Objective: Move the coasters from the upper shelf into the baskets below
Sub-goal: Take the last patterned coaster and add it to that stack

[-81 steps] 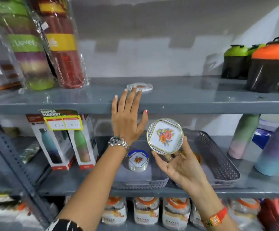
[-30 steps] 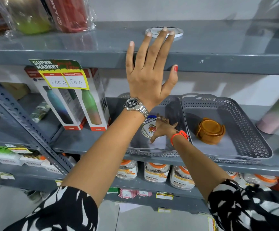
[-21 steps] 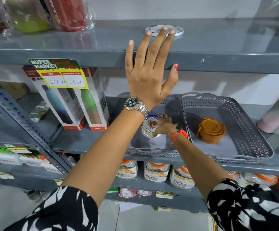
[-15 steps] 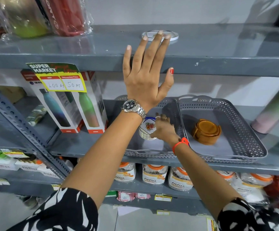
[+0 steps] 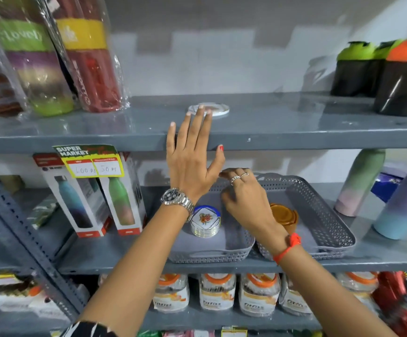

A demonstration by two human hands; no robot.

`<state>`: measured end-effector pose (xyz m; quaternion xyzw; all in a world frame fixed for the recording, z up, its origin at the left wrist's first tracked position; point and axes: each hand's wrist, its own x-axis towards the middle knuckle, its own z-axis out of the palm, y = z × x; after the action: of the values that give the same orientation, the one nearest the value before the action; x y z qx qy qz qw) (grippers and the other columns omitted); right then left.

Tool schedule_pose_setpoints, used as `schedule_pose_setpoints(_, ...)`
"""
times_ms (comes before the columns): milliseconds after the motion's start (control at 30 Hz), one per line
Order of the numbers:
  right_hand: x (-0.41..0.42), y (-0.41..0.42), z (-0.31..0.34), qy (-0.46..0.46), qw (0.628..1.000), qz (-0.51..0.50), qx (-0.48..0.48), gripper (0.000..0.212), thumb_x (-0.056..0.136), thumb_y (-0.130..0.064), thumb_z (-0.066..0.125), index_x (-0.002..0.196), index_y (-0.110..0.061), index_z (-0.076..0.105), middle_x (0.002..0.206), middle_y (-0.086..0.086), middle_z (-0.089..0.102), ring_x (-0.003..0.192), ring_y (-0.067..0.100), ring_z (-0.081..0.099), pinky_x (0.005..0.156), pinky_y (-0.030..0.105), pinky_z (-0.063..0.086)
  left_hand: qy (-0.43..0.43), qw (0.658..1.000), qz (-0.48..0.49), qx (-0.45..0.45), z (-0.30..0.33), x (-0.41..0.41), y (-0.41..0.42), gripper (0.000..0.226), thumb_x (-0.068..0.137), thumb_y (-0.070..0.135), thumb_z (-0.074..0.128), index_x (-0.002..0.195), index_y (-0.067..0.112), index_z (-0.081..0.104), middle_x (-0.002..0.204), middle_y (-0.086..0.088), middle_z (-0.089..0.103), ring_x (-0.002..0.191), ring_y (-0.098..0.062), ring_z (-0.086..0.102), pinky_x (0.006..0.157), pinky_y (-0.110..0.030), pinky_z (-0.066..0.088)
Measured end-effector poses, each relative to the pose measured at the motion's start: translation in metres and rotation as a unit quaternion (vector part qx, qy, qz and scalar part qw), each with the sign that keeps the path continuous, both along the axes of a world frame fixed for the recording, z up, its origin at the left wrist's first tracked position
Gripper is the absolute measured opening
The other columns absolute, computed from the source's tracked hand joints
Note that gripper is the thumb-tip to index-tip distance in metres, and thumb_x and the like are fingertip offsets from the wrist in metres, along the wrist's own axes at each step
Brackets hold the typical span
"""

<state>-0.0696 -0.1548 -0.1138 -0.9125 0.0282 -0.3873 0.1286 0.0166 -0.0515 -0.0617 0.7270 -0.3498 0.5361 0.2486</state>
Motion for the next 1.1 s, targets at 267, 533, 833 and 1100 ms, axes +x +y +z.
schedule_pose_setpoints(267, -0.013, 0.009, 0.085, -0.182, 0.98, 0.005, 0.073, 0.016, 0.077, -0.011, 0.06, 0.087, -0.011, 0.072, 0.069, 0.003, 0.071, 0.06, 0.022, 0.064, 0.063, 0.031, 0.053, 0.029, 0.998, 0.052, -0.025, 0.014, 0.02, 0.036, 0.06, 0.09, 0.037, 0.04, 0.141, 0.005, 0.04, 0.148, -0.01, 0.037, 0.137, -0.029, 0.031, 0.115, -0.045, 0.007)
schedule_pose_setpoints(533, 0.054, -0.009, 0.161, 0.081, 0.994, -0.071, 0.036, 0.047, 0.079, -0.049, 0.065, 0.091, -0.004, 0.061, 0.111, 0.014, 0.063, 0.114, 0.033, 0.049, 0.083, 0.037, 0.046, 0.03, 0.997, 0.061, -0.022, 0.007, 0.03, 0.041, 0.057, 0.09, 0.038, 0.039, 0.138, 0.01, 0.046, 0.144, -0.006, 0.044, 0.132, -0.029, 0.04, 0.113, -0.046, 0.013)
schedule_pose_setpoints(833, 0.11, -0.027, 0.176, 0.343, 0.927, -0.145, 0.043, 0.091, 0.055, -0.087, 0.054, 0.114, -0.018, 0.052, 0.13, 0.007, 0.054, 0.123, 0.033, 0.045, 0.102, 0.049, 0.037, 0.021, 0.997, 0.073, -0.024, 0.005, 0.03, 0.041, 0.057, 0.088, 0.039, 0.039, 0.136, 0.01, 0.05, 0.142, -0.008, 0.047, 0.128, -0.03, 0.044, 0.112, -0.046, 0.017)
schedule_pose_setpoints(1100, 0.112, -0.033, 0.172, 0.324, 0.936, -0.118, 0.064, 0.096, 0.048, -0.08, 0.059, 0.118, -0.015, 0.048, 0.136, 0.015, 0.042, 0.132, 0.034, 0.026, 0.101, 0.044, 0.035, 0.028, 0.997, 0.071, -0.019, 0.006, 0.026, 0.041, 0.055, 0.089, 0.038, 0.038, 0.134, 0.009, 0.052, 0.139, -0.008, 0.05, 0.124, -0.03, 0.049, 0.112, -0.044, 0.017)
